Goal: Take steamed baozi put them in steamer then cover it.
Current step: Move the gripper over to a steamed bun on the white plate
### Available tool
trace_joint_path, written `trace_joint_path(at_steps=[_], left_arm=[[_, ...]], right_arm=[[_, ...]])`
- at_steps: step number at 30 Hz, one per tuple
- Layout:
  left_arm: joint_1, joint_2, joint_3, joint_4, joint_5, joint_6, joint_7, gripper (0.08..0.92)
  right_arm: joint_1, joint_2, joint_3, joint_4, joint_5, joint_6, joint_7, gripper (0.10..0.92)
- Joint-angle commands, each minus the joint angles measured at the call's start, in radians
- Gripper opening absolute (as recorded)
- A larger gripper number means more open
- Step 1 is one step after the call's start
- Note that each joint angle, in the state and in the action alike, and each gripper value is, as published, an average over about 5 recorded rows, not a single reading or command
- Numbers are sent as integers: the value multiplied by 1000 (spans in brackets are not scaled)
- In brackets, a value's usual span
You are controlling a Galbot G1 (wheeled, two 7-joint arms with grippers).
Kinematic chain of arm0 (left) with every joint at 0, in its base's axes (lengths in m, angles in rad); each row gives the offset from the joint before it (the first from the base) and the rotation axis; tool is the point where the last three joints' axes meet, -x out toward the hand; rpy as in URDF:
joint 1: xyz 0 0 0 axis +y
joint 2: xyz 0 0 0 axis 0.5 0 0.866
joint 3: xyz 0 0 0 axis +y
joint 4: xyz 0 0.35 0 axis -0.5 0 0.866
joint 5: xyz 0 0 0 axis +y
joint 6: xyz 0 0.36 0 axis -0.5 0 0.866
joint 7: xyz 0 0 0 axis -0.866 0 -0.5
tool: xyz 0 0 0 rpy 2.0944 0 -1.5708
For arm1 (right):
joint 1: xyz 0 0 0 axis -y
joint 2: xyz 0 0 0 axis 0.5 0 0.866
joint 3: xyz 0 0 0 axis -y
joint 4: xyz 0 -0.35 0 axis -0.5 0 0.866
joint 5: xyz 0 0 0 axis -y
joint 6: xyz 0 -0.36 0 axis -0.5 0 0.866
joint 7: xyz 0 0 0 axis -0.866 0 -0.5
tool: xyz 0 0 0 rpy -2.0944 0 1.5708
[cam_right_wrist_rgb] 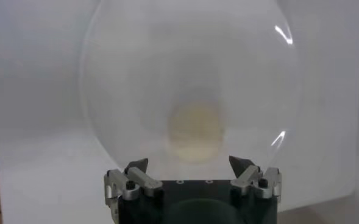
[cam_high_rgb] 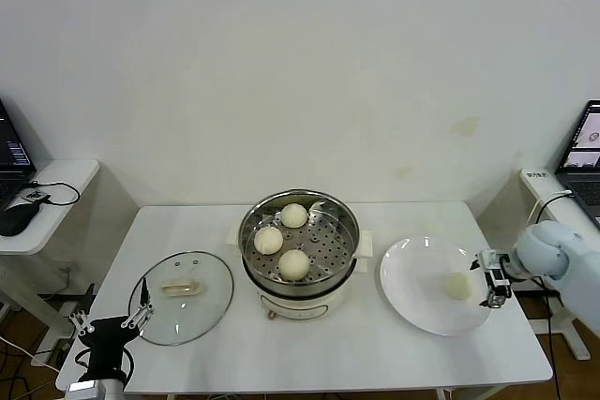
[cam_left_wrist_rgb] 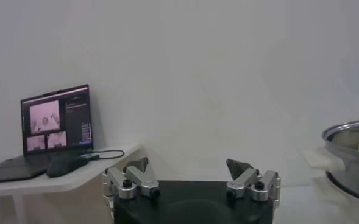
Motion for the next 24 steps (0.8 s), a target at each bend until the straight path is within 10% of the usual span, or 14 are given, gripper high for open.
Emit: trace_joint_path(at_steps=[1, 24], left_arm=[[1, -1, -4, 1, -1, 0, -1, 823], [-9, -2, -5, 16, -2, -1, -1, 823]], right_arm=[[-39, 91, 31, -76, -29, 6, 27, 823], [29, 116, 12, -119, -28, -23, -29, 648]])
